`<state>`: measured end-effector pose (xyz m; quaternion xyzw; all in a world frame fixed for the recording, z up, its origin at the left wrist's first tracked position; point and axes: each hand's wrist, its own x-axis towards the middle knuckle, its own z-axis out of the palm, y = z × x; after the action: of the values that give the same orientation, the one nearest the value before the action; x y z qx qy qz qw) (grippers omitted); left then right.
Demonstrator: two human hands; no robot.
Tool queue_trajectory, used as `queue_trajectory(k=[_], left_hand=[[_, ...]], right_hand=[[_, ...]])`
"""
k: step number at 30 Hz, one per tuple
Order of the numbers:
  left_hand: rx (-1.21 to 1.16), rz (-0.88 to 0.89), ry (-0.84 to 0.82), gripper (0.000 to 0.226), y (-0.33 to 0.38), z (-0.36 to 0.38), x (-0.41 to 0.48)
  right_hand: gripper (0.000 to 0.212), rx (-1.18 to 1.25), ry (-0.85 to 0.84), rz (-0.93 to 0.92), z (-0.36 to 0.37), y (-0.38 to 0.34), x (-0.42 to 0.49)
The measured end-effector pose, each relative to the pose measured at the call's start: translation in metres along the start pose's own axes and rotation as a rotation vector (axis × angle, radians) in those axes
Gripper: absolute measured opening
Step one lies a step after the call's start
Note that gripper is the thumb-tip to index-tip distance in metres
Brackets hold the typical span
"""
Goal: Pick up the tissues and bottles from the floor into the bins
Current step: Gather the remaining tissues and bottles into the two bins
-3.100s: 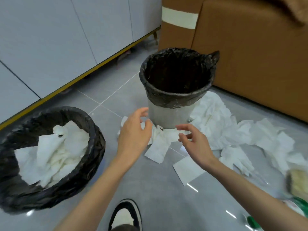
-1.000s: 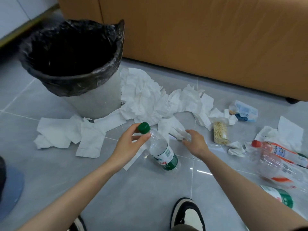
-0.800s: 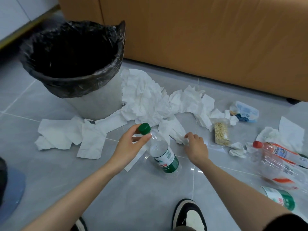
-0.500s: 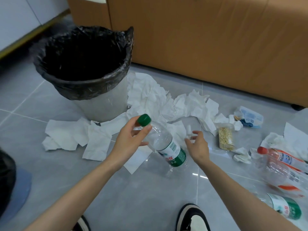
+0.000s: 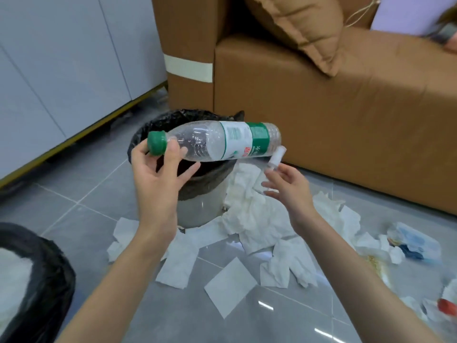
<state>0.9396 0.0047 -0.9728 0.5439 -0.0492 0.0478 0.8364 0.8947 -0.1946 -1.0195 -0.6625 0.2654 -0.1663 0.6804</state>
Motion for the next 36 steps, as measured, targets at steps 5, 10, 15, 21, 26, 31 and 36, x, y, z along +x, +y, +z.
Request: queue_trajectory(k=[5, 10, 15, 21, 26, 31, 36], left_hand=[[-0.028, 0.028, 0.260, 0.018, -0.004, -0.011, 0.018], [0.434, 0.140, 0.249, 0.032, -0.015, -0.038, 0.039], [0.757, 0.147, 0.077, 0.034, -0.025, -0.054, 0.046], [1.066, 0.245, -0.020, 0.026, -0.039, -0.060, 0.048], [1.142, 0.281, -0.036, 0.023, -0.042, -0.061, 0.042], [1.198, 0.352, -0.091, 0.022, -0.046, -0.059, 0.029], [1.132, 0.415, -0.229, 0.023, -0.047, -0.037, 0.002]], right_hand=[[0.043, 0.105, -0.093, -0.030, 0.059, -0.037, 0.008], [0.030, -0.199, -0.130, -0.261, 0.095, -0.047, 0.016], [0.019, -0.625, -0.158, -0.423, 0.102, -0.027, 0.020], [0.014, -0.775, -0.155, -0.503, 0.096, 0.001, 0.025], [0.017, -0.752, -0.179, -0.486, 0.095, 0.002, 0.023], [0.023, -0.633, -0.190, -0.485, 0.088, 0.001, 0.015], [0.022, -0.465, -0.102, -0.461, 0.061, 0.016, -0.003]])
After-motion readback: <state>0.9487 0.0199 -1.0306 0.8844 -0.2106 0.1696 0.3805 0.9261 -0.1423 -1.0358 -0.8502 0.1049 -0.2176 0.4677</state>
